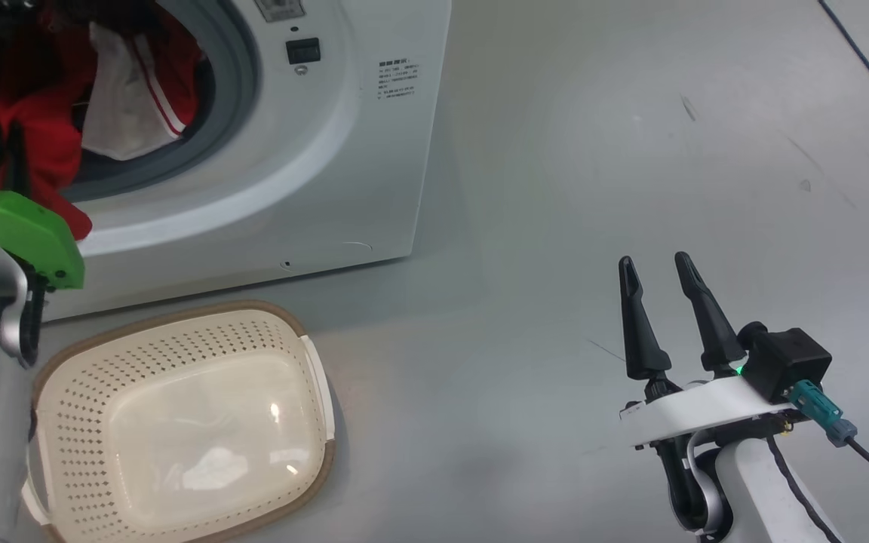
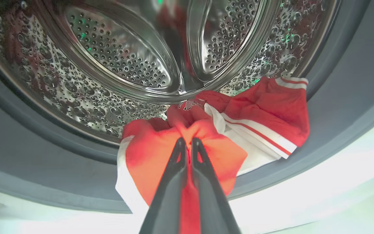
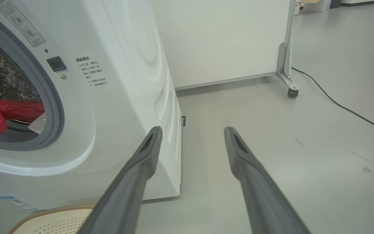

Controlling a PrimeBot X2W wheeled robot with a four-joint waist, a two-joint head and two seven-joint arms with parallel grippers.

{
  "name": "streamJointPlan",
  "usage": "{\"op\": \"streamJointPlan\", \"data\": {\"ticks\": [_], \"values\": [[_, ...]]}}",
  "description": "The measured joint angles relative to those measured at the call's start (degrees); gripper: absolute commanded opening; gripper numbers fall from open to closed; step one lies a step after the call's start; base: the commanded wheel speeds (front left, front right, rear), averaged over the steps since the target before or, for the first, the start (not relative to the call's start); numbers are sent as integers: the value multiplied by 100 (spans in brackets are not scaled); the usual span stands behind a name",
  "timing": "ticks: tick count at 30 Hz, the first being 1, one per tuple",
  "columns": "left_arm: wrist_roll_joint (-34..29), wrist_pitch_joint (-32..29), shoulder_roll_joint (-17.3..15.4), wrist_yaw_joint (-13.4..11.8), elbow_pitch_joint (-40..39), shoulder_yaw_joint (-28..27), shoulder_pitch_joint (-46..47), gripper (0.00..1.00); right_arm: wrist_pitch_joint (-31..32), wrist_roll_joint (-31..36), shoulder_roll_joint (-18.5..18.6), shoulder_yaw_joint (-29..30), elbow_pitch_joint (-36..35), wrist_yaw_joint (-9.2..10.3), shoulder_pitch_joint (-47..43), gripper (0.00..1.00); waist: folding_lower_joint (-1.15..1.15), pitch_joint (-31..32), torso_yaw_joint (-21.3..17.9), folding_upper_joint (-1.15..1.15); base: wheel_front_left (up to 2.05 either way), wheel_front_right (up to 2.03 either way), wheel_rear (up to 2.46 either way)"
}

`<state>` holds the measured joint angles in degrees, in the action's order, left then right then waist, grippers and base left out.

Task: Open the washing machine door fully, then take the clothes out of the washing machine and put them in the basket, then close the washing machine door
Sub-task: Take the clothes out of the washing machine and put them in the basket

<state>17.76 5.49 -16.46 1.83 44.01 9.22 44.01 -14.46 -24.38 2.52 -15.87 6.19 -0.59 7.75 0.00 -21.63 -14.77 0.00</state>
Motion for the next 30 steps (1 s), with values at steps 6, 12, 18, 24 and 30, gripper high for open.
{"op": "streamJointPlan", "data": {"ticks": [6, 12, 18, 24, 30], "values": [[113, 368, 172, 80, -10, 1, -310, 0, 0, 35, 12, 147, 31, -48, -190, 100, 0, 318, 221, 0, 0, 0, 0], [147, 676, 325, 152, -144, 23, -584, 0, 0, 45, 48, 259, 55, -82, -374, 100, 0, 605, 445, 0, 0, 0, 0], [147, 777, 359, 159, -402, 41, -834, 0, 0, 79, 65, 349, 57, -92, -541, 100, 0, 852, 671, 0, 0, 0, 0], [147, 834, 423, 201, -801, 48, -1018, 0, 0, 94, 74, 394, 56, -136, -677, 100, 0, 1033, 883, 0, 0, 0, 0], [119, 881, 454, 252, -1338, 97, -1269, 0, 0, 136, 76, 397, 62, -188, -739, 100, 0, 1207, 1012, 0, 0, 0, 0]]}}
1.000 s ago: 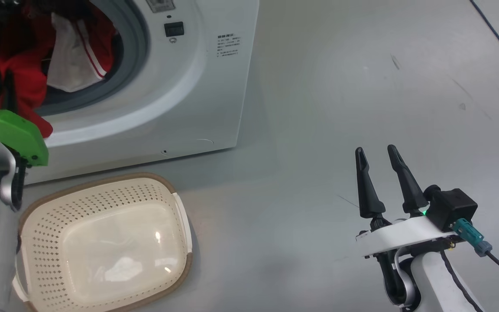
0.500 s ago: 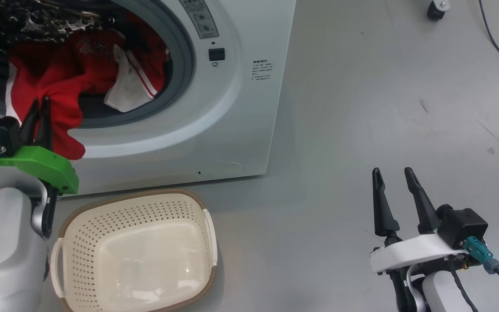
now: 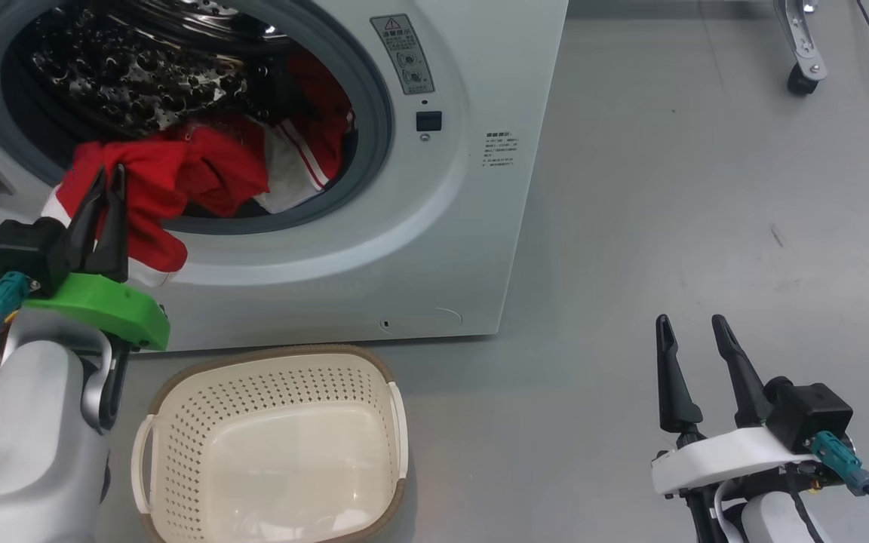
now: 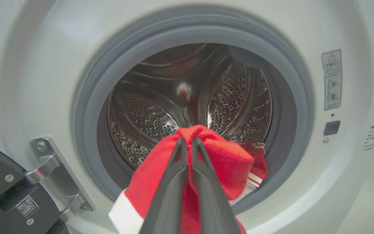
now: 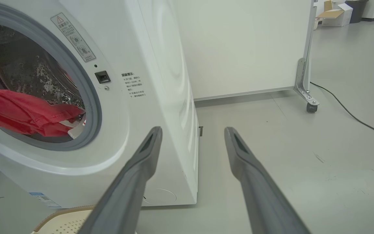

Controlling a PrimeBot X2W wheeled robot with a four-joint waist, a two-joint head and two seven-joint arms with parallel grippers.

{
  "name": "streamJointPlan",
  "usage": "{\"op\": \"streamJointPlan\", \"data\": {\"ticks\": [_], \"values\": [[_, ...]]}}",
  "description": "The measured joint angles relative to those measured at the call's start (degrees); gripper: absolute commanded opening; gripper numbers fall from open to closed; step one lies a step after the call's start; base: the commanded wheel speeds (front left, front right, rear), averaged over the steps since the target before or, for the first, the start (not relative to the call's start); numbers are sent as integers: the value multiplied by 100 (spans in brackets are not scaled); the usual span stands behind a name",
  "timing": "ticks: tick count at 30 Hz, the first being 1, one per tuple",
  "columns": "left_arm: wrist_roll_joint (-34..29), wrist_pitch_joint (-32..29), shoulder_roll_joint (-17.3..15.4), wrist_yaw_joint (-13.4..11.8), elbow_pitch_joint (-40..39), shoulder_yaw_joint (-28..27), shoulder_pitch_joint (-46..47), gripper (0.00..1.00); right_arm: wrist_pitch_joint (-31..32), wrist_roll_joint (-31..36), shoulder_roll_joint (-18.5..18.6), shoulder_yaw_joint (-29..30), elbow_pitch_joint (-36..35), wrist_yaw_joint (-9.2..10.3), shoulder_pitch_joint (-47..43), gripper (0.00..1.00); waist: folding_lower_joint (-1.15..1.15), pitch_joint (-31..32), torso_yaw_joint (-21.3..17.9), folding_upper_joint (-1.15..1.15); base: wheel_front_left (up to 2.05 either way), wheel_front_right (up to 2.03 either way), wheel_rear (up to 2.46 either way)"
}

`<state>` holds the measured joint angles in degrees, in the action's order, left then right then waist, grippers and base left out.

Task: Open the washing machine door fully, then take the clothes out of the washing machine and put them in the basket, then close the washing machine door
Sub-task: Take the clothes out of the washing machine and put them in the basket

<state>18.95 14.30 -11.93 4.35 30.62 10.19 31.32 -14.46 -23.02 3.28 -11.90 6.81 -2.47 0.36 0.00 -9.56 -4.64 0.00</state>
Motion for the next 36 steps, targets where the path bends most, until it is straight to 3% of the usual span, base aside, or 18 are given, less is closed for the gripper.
{"op": "streamJointPlan", "data": {"ticks": [14, 26, 36], "values": [[-99, 21, 109, -9, -1816, -299, -305, 0, 0, 57, 0, 7, -7, -71, -149, 100, 0, 177, 92, 0, 0, 0, 0], [-115, 21, 130, -9, -1709, -41, -1320, 0, 0, 98, -3, 11, -124, -99, -204, 100, 0, 10, 44, 0, 0, 0, 0], [-136, -167, 109, -9, -1614, 74, -1568, 0, 0, 126, -10, -3, -232, -100, -188, 100, 0, -344, -11, 0, 0, 0, 0]]}}
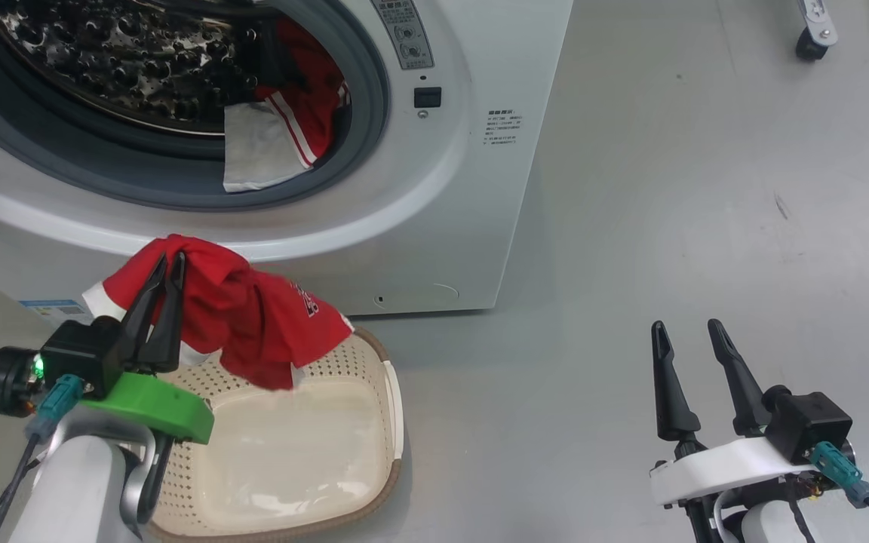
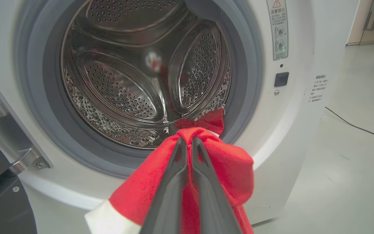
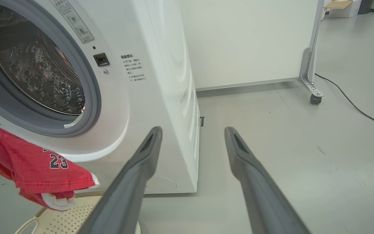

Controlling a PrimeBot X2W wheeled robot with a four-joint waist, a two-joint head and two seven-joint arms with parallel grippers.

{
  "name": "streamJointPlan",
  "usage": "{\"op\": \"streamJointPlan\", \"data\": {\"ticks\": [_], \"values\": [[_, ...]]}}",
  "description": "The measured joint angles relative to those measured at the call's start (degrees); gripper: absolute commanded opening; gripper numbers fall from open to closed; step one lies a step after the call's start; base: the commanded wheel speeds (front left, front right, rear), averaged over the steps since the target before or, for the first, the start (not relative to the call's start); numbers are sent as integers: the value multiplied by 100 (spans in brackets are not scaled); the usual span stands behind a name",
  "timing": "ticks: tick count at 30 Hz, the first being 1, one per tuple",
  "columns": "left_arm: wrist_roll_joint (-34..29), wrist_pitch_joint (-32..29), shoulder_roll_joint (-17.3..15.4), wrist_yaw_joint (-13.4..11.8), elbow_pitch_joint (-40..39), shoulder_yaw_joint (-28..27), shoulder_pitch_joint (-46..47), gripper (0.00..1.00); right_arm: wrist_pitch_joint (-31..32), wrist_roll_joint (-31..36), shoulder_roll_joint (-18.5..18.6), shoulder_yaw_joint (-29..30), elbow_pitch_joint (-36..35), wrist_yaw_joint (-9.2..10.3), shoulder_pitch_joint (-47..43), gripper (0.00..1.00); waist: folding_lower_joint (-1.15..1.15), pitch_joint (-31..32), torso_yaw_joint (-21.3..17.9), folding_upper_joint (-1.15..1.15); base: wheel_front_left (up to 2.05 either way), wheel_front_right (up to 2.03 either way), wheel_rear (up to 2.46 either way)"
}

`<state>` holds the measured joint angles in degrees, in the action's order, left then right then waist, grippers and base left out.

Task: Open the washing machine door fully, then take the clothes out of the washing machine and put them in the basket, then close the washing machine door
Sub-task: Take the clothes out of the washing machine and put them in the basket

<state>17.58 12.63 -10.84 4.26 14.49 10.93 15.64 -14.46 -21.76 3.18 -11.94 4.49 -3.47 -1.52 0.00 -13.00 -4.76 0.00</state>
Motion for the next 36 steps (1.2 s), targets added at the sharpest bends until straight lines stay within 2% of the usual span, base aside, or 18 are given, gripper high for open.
{"op": "streamJointPlan", "data": {"ticks": [29, 36], "values": [[-146, -855, -504, 59, 1468, 125, -300, 0, 0, 82, -40, -253, -135, -49, 573, 100, 0, -1256, -453, 0, 0, 0, 0], [-208, -956, -514, 68, 1803, 221, -136, 0, 0, 82, -47, -356, -140, -49, 723, 100, 0, -1528, -595, 0, 0, 0, 0]]}}
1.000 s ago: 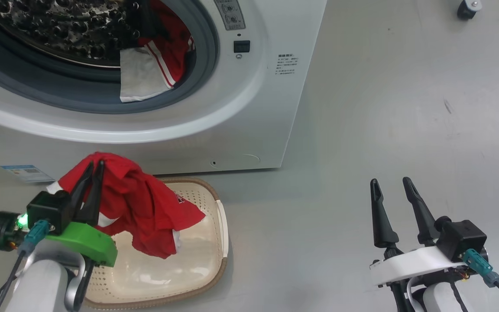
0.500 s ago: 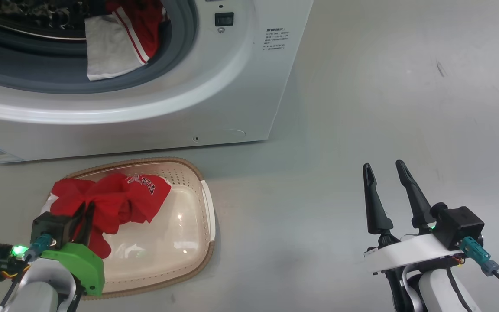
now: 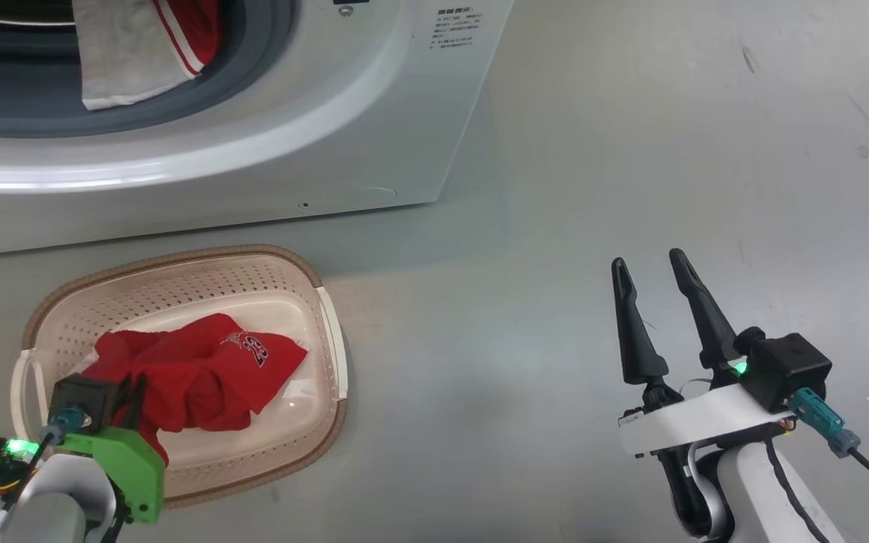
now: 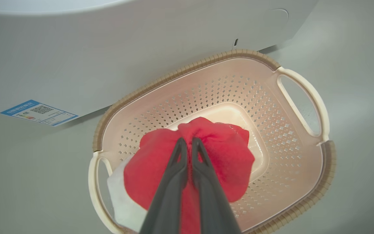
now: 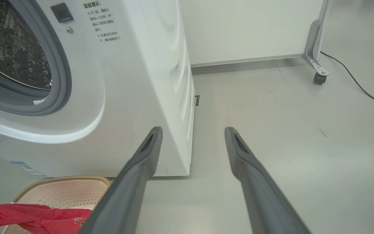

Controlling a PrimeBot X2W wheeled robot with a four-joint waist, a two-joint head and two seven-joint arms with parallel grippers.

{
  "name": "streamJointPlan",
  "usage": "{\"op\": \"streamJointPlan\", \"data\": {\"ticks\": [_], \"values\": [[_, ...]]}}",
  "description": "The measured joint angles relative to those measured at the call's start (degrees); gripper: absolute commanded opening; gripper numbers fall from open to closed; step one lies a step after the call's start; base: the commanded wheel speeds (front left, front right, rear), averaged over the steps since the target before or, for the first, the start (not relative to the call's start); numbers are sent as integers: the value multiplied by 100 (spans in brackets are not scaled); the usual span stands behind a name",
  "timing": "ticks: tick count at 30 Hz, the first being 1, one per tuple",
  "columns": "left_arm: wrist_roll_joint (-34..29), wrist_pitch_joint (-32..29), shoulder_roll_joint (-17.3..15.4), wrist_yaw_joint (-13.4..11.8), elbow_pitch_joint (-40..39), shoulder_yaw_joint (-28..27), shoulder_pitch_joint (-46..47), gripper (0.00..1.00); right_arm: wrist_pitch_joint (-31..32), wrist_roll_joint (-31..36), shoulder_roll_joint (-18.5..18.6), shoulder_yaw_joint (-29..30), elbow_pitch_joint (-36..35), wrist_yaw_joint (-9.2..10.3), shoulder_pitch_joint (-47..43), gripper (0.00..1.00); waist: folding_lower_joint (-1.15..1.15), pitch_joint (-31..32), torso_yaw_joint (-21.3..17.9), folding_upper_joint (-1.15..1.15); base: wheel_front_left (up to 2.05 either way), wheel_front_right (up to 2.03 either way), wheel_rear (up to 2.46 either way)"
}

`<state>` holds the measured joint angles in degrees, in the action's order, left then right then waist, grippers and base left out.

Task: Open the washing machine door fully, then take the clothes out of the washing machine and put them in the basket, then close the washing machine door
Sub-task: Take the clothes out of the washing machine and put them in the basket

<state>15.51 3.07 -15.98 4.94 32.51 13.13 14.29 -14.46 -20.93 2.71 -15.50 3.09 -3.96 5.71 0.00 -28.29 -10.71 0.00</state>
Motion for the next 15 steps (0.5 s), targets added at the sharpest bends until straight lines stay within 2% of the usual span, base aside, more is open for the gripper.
{"op": "streamJointPlan", "data": {"ticks": [14, 15], "values": [[-99, 5, -29, 48, 589, 82, 493, 0, 0, -77, -10, -129, -43, 18, 169, 100, 0, -438, -444, 0, 0, 0, 0], [-99, 11, -27, 48, 649, 82, 510, 0, 0, -82, -11, -121, -45, 62, 185, 100, 0, -462, -468, 0, 0, 0, 0]]}}
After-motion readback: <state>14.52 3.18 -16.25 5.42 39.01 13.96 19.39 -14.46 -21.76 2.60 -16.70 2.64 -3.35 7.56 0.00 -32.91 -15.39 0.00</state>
